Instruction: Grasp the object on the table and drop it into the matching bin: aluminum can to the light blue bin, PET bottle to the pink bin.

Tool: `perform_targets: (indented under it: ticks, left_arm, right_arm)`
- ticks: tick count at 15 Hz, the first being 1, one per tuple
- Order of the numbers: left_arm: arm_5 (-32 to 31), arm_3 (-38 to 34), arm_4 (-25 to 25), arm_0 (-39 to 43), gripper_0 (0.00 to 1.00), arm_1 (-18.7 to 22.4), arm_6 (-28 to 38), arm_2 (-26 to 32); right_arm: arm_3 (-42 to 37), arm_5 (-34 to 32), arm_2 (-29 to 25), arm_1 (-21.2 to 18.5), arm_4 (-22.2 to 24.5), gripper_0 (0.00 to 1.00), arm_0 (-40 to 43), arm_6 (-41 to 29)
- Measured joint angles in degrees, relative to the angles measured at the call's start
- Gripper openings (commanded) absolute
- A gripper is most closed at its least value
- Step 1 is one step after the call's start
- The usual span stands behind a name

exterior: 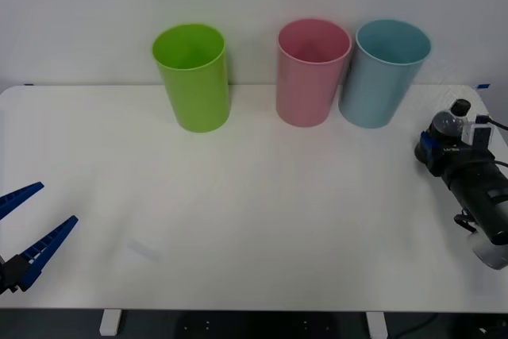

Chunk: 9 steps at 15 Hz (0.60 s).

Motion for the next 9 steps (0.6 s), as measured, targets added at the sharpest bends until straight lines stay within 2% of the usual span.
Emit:
perform_targets:
  ticks: [3,9]
  left_arm:
    - [0.0,0.0,0.0,0.0,1.0,0.0,0.0,0.0]
    - [0.0,0.0,0.0,-0.01,1.0,0.0,0.0,0.0]
  right_arm:
    - [-1.25,-2.62,-0.19,0.0,-0.13,0.0,1.33,-0.4]
    - [-19.0,-1.97,3.45,0.0,-2.81,0.0,12.9,-2.73]
